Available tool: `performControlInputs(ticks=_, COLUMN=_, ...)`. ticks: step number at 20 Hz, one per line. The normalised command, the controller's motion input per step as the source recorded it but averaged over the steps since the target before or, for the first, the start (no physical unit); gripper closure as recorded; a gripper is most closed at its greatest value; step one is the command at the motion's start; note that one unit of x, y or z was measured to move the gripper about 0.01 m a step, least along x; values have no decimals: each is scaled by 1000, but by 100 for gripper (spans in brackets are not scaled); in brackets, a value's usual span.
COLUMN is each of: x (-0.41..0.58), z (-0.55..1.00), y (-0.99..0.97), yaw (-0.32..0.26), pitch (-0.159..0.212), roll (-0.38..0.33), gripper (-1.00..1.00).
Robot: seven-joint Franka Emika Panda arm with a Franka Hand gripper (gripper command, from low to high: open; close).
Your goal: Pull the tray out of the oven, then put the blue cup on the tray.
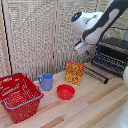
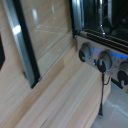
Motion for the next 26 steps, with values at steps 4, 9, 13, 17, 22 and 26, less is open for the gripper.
performControlInputs(ticks=4, x=44, z=-22, y=-702, yaw=-44, pitch=35, roll=-231, gripper=-100)
performControlInputs(ticks=9, x=71, z=-227, y=-534, yaw=2, pitch=6, roll=-197, gripper=-100)
performControlInputs(ticks=13, x=136, z=-364, y=-338, yaw=18, pitch=0, roll=-137, gripper=-100)
performControlInputs(ticks=17, x=9, z=-164, y=-361, yaw=-1, pitch=0, roll=-159, gripper=-100)
performControlInputs(ticks=22, x=0, z=-12, y=-501, yaw=-3, pitch=0, roll=-202, gripper=-100)
performControlInputs(ticks=26, x=-26, z=-18, y=-583, yaw=0, pitch=0, roll=-166, gripper=-100)
